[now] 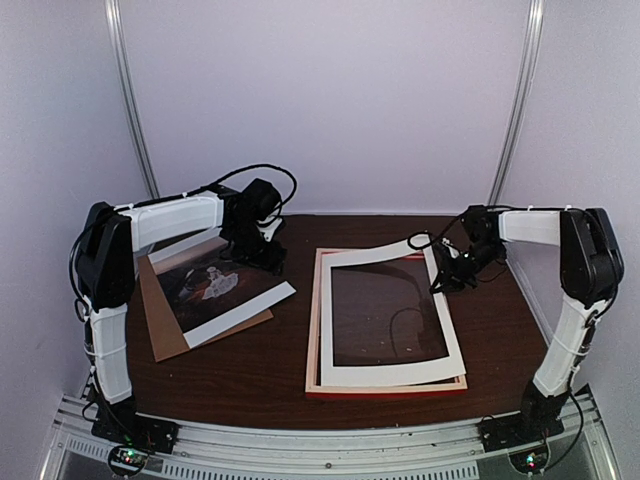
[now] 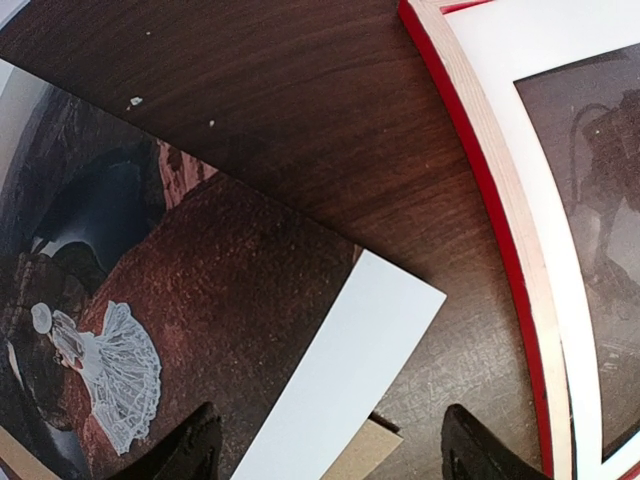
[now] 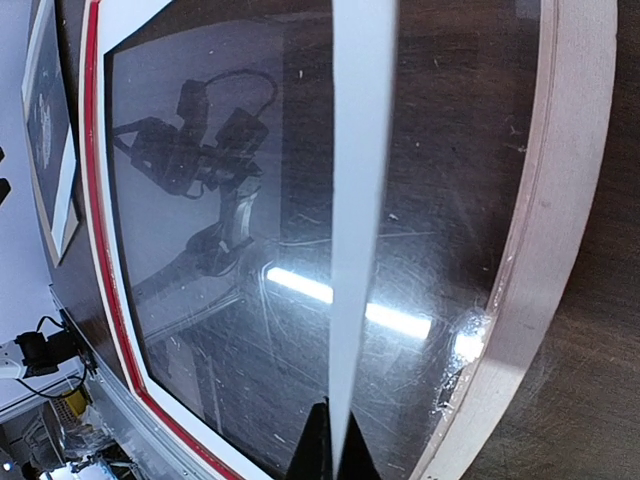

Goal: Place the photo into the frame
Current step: Place the mat board on the glass panel.

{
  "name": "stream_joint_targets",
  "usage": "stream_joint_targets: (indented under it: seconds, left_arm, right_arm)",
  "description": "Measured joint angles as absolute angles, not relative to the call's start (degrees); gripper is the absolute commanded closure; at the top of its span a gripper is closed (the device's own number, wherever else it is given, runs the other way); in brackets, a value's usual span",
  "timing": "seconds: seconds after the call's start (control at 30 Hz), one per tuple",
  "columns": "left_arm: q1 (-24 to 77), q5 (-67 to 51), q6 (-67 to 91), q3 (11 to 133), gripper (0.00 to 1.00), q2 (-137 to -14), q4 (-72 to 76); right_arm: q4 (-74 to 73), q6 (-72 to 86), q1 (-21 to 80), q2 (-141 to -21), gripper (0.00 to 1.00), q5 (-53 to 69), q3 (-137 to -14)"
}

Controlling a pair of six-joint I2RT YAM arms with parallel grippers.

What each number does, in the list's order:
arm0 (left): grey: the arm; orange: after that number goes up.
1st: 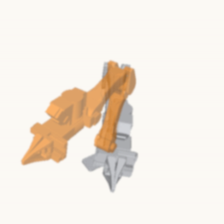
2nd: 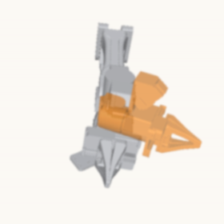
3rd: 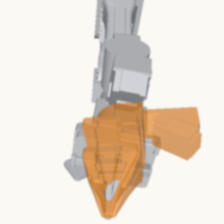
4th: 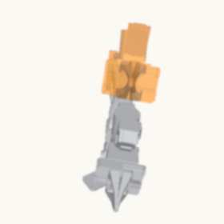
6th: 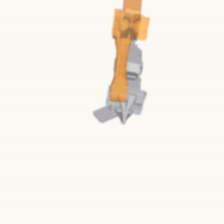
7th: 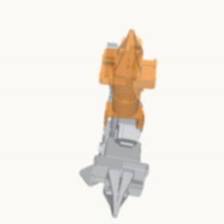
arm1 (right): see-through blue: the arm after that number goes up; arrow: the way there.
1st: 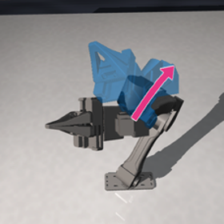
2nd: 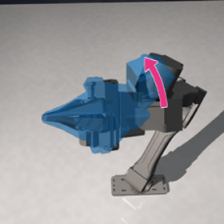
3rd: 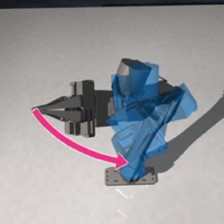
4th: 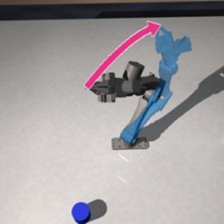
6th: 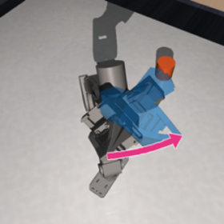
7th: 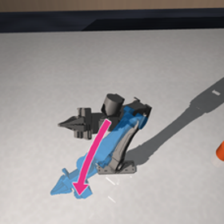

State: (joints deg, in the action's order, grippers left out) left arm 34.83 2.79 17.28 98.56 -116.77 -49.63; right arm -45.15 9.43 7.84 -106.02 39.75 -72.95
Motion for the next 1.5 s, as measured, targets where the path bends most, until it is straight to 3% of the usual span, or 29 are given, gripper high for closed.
stream_joint_targets:
  seconds: [1.5]
  left_arm:
    - [34.83,2.81,17.32,98.0,0.24,-116.77,-49.58]
  right_arm:
    - [-41.19,14.35,9.98,-101.69,0.97,37.93,-68.23]
